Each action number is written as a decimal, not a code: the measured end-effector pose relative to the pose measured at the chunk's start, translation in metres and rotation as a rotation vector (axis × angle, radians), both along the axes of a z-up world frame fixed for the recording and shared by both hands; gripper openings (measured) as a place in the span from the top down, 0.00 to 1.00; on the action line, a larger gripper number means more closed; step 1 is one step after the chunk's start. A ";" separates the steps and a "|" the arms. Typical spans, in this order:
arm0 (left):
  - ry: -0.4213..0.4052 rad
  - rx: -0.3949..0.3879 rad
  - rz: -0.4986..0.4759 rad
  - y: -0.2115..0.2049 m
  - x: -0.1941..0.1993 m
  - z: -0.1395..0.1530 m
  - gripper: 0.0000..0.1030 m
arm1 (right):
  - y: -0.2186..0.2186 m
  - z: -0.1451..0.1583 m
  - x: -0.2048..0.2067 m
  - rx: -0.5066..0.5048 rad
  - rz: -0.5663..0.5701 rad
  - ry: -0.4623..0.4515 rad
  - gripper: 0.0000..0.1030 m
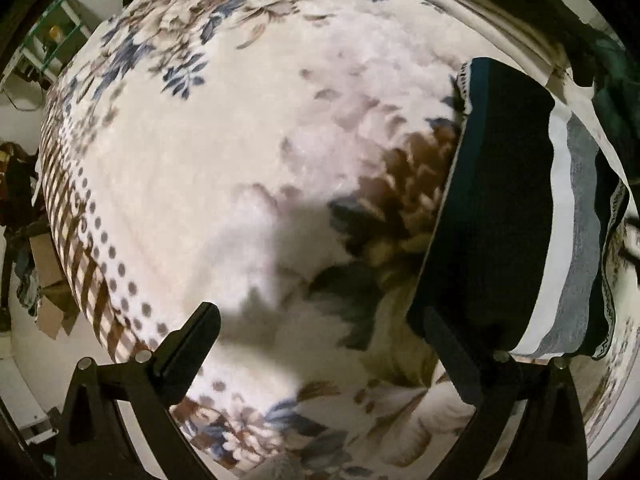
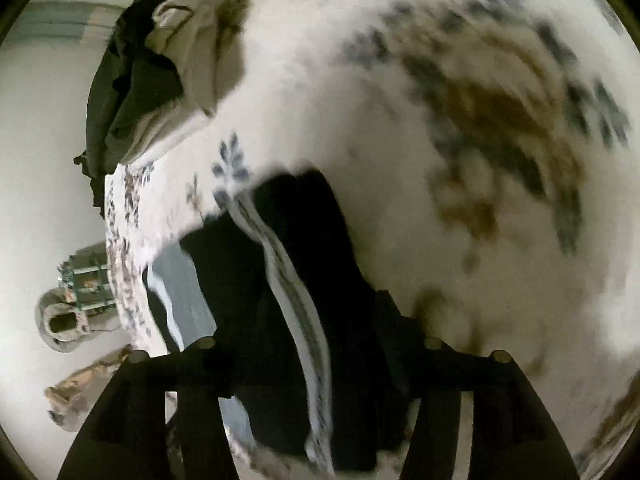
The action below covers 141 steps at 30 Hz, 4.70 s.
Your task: Fold small clothes
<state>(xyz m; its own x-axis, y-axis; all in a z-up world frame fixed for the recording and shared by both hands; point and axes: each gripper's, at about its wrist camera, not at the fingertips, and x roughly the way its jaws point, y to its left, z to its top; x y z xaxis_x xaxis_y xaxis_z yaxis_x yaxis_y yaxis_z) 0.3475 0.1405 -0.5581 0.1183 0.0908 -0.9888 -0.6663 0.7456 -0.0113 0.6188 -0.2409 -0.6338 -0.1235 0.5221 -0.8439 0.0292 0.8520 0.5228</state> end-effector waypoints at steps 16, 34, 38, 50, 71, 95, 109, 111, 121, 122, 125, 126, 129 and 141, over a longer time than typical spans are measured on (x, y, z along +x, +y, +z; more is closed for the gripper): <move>-0.052 0.028 -0.049 -0.032 0.018 0.035 0.00 | -0.028 0.036 -0.086 -0.103 0.013 -0.156 0.94; -0.186 -0.437 0.193 -0.025 -0.010 0.010 0.00 | -0.087 -0.036 -0.131 0.287 -0.319 0.254 0.48; -0.283 -0.618 0.388 -0.022 -0.010 -0.030 0.33 | -0.080 -0.034 -0.137 0.247 -0.350 0.185 0.91; -0.251 -0.500 0.245 -0.033 -0.004 -0.016 0.78 | -0.079 -0.018 -0.122 -0.024 -0.125 0.109 0.95; -0.477 -0.671 -0.091 0.013 0.093 -0.065 0.22 | 0.008 -0.103 -0.011 0.457 0.203 0.161 0.10; -0.490 -0.646 -0.387 0.075 0.219 0.084 0.77 | 0.094 0.072 0.008 0.450 -0.128 -0.071 0.71; -0.582 -0.560 -0.509 0.192 0.426 0.158 0.76 | 0.253 0.157 0.235 0.473 -0.221 -0.226 0.71; -0.563 -0.528 -0.522 0.200 0.447 0.144 0.76 | 0.271 0.150 0.266 0.437 -0.193 -0.213 0.71; -0.419 -0.468 -0.520 0.221 0.467 0.102 0.64 | 0.305 0.119 0.306 0.257 -0.086 -0.151 0.62; -0.406 -0.448 -0.519 0.221 0.465 0.105 0.61 | 0.307 0.122 0.304 0.196 -0.080 -0.146 0.56; -0.362 -0.350 -0.515 0.220 0.462 0.113 0.54 | 0.309 0.134 0.291 0.048 -0.072 -0.203 0.36; -0.364 -0.291 -0.524 0.219 0.460 0.119 0.54 | 0.312 0.141 0.287 -0.024 -0.070 -0.236 0.25; -0.365 -0.119 -0.537 0.216 0.448 0.138 0.22 | 0.315 0.166 0.269 -0.213 -0.066 -0.323 0.08; -0.432 0.199 -0.560 0.174 0.344 0.235 0.00 | 0.282 0.291 0.095 -0.664 -0.161 -0.598 0.00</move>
